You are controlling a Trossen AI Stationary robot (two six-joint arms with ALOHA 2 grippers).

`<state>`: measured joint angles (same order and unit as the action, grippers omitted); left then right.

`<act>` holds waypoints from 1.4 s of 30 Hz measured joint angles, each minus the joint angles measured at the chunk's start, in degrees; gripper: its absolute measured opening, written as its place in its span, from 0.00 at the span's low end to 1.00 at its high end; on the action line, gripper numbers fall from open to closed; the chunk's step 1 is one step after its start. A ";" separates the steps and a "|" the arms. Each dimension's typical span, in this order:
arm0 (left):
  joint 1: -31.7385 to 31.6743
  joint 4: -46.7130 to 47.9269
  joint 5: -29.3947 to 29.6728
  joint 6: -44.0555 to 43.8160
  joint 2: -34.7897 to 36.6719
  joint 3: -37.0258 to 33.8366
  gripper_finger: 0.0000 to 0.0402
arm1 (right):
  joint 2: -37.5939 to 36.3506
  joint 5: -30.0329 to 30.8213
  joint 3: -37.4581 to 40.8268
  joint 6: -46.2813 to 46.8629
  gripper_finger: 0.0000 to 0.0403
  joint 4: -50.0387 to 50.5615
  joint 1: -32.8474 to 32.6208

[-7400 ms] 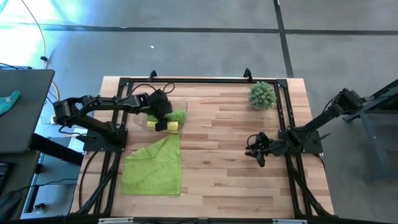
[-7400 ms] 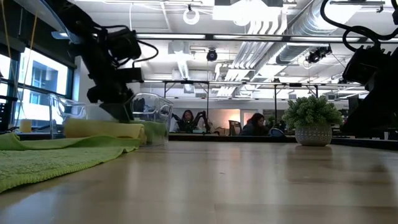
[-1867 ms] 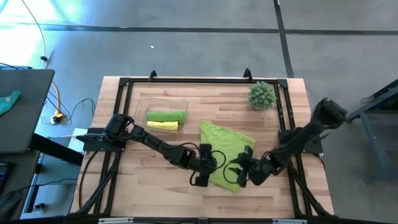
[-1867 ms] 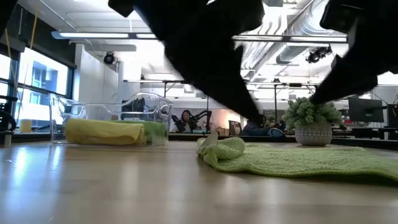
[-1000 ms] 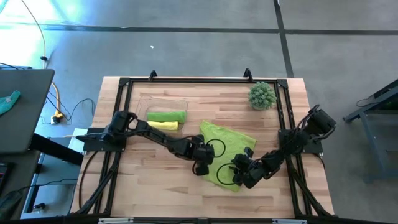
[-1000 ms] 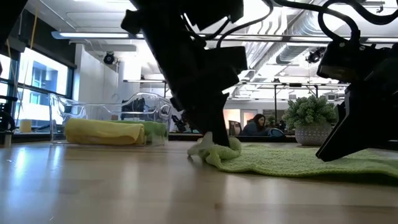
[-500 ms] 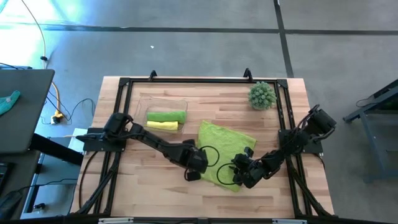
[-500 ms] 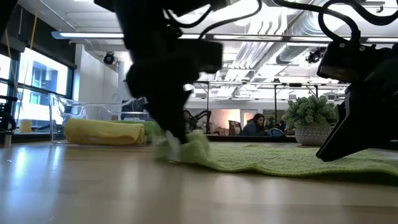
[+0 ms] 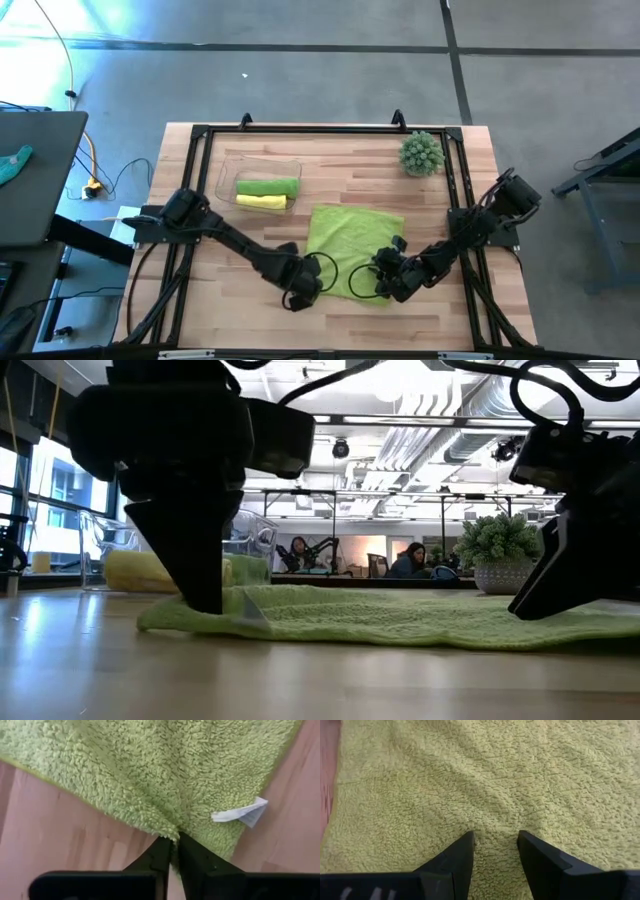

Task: Roll microfiber towels into tight, uniform cylinder then place into a basket
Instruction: Fold the green towel

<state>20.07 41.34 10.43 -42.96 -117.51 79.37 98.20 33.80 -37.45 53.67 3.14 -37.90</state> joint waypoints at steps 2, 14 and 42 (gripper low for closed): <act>0.56 0.00 -0.26 -1.98 0.00 0.00 0.09 | -0.15 -0.82 0.02 -1.75 0.37 -0.11 0.01; 1.98 4.86 0.97 -4.66 0.28 0.00 0.32 | -5.20 -12.76 0.31 -14.89 0.37 -3.17 -0.10; 1.63 4.26 0.32 -9.41 0.68 0.00 0.31 | 1.67 -10.16 -0.31 6.78 0.37 -11.24 -10.14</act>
<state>21.70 45.60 10.75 -52.37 -116.84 79.37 99.87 23.64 -37.76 60.46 -8.11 -48.04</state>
